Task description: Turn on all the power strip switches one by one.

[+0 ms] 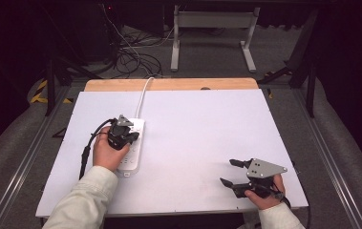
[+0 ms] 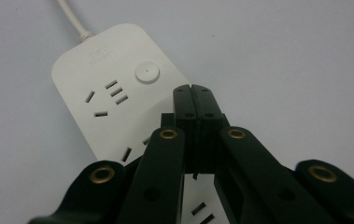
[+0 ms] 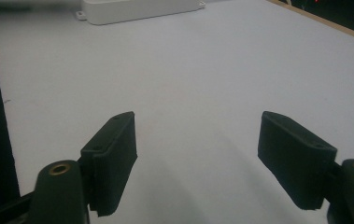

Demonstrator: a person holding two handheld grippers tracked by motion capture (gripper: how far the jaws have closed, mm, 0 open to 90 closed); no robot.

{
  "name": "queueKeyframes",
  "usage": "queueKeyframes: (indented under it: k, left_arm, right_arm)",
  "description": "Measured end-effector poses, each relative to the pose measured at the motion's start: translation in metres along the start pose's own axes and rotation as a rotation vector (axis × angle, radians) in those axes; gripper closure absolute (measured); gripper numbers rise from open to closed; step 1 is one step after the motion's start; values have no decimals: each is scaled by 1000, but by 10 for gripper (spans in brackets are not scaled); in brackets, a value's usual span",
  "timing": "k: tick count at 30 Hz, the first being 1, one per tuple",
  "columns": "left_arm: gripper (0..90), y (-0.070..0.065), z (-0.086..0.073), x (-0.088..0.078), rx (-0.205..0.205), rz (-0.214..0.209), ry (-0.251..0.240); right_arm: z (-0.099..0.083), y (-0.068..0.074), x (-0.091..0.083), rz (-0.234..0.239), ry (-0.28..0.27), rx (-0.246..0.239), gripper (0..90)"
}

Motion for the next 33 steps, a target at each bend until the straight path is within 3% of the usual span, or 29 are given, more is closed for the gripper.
queueKeyframes:
  k: [7,14,33]
  left_arm:
    - [900,0,0,0,-14,-11,-3]
    - [900,0,-1,1,0,-4,2]
    - [900,-2,-2,4,-19,7,31]
  right_arm:
    - [0,0,0,-1,3,-1,288]
    - [0,1,0,1,4,0,288]
    - [-1,2,1,3,9,-6,287]
Point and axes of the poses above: each handheld gripper's, and its own axes: x roughly forward along the jaws, z roughly out of its top, y roughly to its left, the point moved 10 cm from there along x, roughly forward along the jaws, and after that the axes turned 11 degrees about x, right-handed, at the moved point
